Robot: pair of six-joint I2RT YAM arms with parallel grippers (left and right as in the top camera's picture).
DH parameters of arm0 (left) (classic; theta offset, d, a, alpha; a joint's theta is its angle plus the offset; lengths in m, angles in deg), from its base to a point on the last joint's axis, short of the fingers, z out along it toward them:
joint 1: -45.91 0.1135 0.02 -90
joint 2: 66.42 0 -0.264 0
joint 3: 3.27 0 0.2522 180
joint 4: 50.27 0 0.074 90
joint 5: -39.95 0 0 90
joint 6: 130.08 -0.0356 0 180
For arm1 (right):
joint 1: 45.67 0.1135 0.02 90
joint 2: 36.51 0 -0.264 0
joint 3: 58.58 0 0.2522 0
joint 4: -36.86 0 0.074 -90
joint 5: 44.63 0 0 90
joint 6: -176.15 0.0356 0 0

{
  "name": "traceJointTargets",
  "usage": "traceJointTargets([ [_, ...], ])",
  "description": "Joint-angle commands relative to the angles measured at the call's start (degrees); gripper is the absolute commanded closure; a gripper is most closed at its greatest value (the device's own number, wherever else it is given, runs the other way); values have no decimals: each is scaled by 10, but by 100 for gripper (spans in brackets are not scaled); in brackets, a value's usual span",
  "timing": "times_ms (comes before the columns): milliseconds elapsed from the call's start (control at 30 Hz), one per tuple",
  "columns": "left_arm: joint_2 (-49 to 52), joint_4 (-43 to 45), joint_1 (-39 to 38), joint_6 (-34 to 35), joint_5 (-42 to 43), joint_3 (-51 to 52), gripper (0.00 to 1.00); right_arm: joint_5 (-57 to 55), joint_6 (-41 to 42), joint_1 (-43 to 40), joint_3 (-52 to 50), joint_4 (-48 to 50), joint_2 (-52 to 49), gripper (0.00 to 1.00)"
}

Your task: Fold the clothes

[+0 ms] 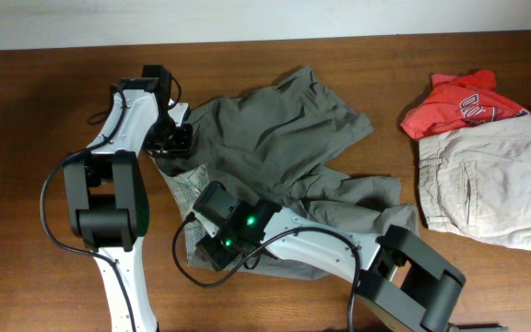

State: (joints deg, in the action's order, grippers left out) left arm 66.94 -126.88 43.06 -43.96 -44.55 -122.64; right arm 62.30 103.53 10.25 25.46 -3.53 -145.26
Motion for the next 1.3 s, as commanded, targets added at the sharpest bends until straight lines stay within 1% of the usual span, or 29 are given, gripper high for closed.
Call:
traceJointTargets([
  [0, 56, 22, 4, -9, 11, 16, 69, -5, -35, 13, 7, -3, -12, 78],
  [67, 56, 22, 4, -9, 11, 16, 69, 27, -54, 19, 23, -27, -11, 87],
  [100, 56, 22, 4, -9, 11, 16, 69, 34, -60, 23, 39, -57, -10, 92],
  [133, 56, 23, 5, -9, 11, 16, 69, 33, -67, 29, 77, -126, -8, 96],
  [233, 56, 28, 7, -9, 11, 16, 69, 34, -69, 42, 135, -226, -7, 96],
  [300, 56, 32, 8, -9, 11, 16, 69, 34, -79, 53, 158, -270, -7, 96],
  [367, 56, 34, 10, -9, 11, 16, 69, 17, -82, 63, 165, -286, -7, 96],
  [433, 56, 35, 12, -9, 11, 16, 69, -37, -71, 66, 165, -284, -7, 96],
  [467, 56, 35, 13, -9, 11, 16, 69, -70, -54, 65, 165, -277, -7, 88],
  [533, 56, 35, 13, -9, 11, 16, 69, -111, -28, 58, 165, -250, -7, 55],
  [600, 56, 35, 13, -9, 11, 16, 69, -118, -13, 47, 160, -200, -8, 40],
  [700, 56, 35, 13, -9, 11, 16, 69, -130, 30, 37, 150, -153, -20, 37],
  [767, 56, 35, 13, -9, 11, 16, 68, -129, 57, 36, 149, -141, -38, 37],
  [867, 56, 35, 13, -9, 11, 16, 69, -98, 66, 38, 149, -134, -82, 36],
  [933, 56, 35, 13, -9, 11, 16, 69, -83, 65, 37, 149, -134, -103, 37],
  [1033, 56, 35, 13, -9, 11, 16, 69, -81, 65, 33, 149, -136, -108, 41],
  [1133, 56, 35, 13, -9, 11, 16, 68, -82, 65, 28, 149, -145, -108, 51],
  [1167, 56, 35, 13, -9, 11, 16, 69, -84, 66, 25, 149, -154, -108, 57],
  [1200, 56, 35, 13, -9, 11, 16, 69, -86, 65, 23, 149, -167, -108, 66],
  [1267, 56, 34, 13, -9, 11, 16, 69, -86, 65, 21, 149, -191, -106, 80],
])
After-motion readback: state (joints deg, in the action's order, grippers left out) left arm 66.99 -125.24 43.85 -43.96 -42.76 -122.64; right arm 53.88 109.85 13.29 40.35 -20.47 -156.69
